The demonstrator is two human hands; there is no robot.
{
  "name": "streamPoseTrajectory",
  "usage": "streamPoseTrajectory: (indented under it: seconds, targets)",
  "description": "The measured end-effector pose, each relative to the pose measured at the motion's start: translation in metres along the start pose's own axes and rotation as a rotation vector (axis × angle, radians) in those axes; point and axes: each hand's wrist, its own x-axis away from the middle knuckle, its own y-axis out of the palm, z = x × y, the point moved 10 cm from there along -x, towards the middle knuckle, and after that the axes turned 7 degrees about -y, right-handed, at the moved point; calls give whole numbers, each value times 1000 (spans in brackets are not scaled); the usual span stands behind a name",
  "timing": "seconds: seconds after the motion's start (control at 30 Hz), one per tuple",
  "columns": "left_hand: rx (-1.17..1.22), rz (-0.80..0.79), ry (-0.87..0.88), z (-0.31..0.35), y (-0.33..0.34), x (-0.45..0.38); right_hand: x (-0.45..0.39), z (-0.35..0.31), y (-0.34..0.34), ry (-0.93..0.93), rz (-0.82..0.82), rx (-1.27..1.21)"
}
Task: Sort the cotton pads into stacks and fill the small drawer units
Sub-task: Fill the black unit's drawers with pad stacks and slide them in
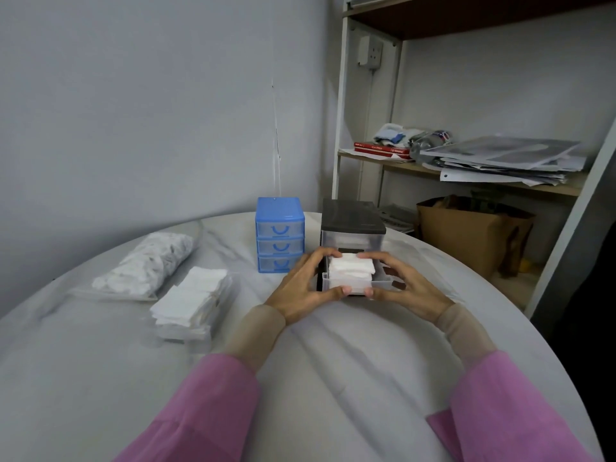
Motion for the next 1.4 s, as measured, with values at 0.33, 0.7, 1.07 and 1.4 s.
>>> streamPoseTrajectory:
  seconds: [0.33, 0.7, 1.07, 1.4]
  targets:
    - [-111, 25, 24, 6, 0, 1, -2, 2, 0, -28, 71, 129]
    - [-43, 15, 5, 6, 3, 3, -3, 6, -1, 14, 56, 303]
    - [-113, 84, -4, 5, 4, 0, -4, 4, 4, 15, -1, 419]
    - [-125, 111, 19, 7, 3, 3, -4, 3, 2, 38, 30, 495]
